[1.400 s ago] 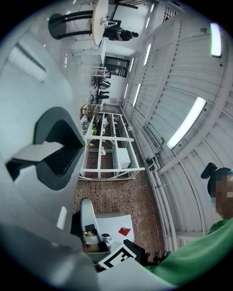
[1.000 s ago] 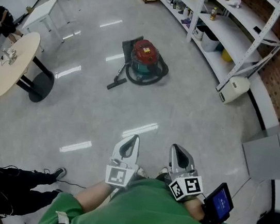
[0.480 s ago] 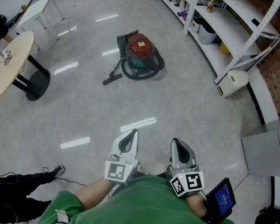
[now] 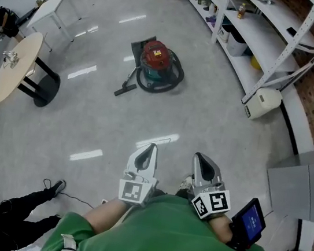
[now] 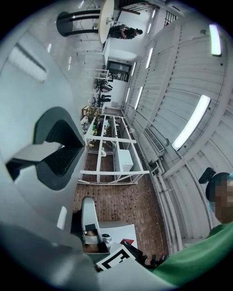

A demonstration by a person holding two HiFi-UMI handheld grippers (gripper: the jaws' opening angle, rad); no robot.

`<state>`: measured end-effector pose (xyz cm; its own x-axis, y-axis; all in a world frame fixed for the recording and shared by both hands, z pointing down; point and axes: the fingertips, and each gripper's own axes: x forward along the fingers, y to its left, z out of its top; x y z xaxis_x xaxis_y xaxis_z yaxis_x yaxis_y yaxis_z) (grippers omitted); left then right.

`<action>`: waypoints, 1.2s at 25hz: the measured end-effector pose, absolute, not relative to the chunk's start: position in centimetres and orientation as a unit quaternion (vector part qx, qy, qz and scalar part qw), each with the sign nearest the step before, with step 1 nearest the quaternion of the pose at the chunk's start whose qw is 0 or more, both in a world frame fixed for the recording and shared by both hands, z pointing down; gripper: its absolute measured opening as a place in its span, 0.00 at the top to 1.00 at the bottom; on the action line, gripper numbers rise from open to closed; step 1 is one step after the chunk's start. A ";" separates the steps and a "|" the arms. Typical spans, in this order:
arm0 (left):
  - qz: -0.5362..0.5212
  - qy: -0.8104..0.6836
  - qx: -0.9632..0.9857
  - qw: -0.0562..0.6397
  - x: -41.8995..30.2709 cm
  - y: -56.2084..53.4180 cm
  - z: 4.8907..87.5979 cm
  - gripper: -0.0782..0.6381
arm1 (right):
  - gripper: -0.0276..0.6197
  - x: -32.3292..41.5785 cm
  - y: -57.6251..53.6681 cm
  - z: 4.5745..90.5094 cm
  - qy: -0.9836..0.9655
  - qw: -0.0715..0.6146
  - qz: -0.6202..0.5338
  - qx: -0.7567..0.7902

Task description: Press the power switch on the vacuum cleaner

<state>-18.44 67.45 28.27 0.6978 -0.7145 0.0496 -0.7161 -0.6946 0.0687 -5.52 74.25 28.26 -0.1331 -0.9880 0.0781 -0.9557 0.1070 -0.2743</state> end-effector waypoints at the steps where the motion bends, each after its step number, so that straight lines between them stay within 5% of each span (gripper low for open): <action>1: 0.008 -0.390 0.920 0.039 -18.5 67.7 28.3 0.88 | 0.95 -5.7 74.4 28.4 0.744 0.061 -0.129 -0.653; 10: 0.007 -0.442 0.896 0.046 -10.8 67.9 28.4 0.88 | 0.95 1.4 72.8 29.5 0.784 0.051 -0.140 -0.603; 30: 0.001 -0.477 0.877 0.062 -9.6 56.2 29.4 0.88 | 0.95 2.5 59.9 29.9 0.807 0.017 -0.141 -0.573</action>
<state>-9.65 56.19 29.39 0.5445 -0.8365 0.0608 -0.8368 -0.5368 0.1076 2.55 59.91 29.94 -0.3429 -0.9298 0.1335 -0.9201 0.3038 -0.2471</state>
